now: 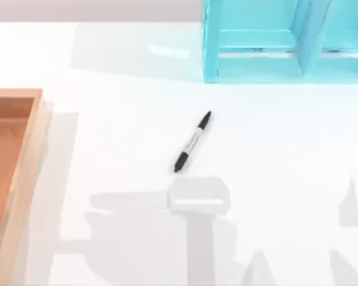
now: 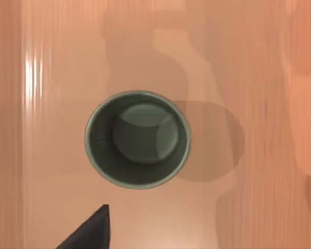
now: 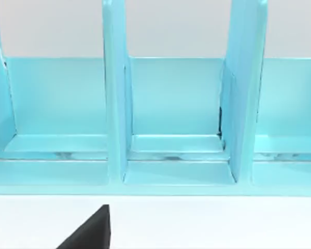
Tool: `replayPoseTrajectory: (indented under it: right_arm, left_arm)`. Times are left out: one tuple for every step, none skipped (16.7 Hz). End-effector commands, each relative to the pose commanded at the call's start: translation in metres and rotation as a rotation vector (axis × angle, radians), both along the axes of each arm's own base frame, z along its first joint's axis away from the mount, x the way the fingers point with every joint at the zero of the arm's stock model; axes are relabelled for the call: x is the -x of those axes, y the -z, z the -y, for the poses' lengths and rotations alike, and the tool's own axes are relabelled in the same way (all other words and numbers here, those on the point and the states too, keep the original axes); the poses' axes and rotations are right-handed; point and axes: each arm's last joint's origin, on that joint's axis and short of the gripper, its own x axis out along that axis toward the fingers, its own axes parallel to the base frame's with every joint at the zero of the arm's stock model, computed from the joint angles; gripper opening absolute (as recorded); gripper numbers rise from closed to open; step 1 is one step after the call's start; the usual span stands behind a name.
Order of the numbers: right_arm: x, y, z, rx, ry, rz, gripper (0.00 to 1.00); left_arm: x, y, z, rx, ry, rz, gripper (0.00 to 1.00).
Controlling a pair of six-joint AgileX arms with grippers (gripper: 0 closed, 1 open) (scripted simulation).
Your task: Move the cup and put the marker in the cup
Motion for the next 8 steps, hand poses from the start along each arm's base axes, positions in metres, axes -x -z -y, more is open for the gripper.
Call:
replayPoseTrajectory:
  right_arm:
    - [0.0, 0.0, 0.0, 0.0, 0.0, 0.0, 1.0]
    - [0.0, 0.0, 0.0, 0.0, 0.0, 0.0, 1.0]
    - [0.0, 0.0, 0.0, 0.0, 0.0, 0.0, 1.0]
    - [0.0, 0.0, 0.0, 0.0, 0.0, 0.0, 1.0]
    - [0.0, 0.0, 0.0, 0.0, 0.0, 0.0, 1.0]
    - [0.0, 0.0, 0.0, 0.0, 0.0, 0.0, 1.0]
    - [0.0, 0.0, 0.0, 0.0, 0.0, 0.0, 1.0]
    - [0.0, 0.0, 0.0, 0.0, 0.0, 0.0, 1.0]
  left_arm:
    - [-0.012, 0.001, -0.004, 0.007, 0.001, -0.061, 1.0]
    - [-0.023, 0.004, -0.008, 0.014, 0.001, -0.117, 1.0]
    - [-0.033, 0.007, -0.012, 0.022, 0.002, -0.169, 1.0]
    - [-0.041, 0.01, -0.016, 0.029, 0.002, -0.216, 1.0]
    - [-0.049, 0.013, -0.019, 0.036, 0.002, -0.257, 1.0]
    - [-0.056, 0.016, -0.022, 0.042, 0.003, -0.291, 1.0]
    - [-0.06, 0.018, -0.024, 0.047, 0.003, -0.318, 1.0]
    - [-0.064, 0.02, -0.026, 0.051, 0.003, -0.336, 1.0]
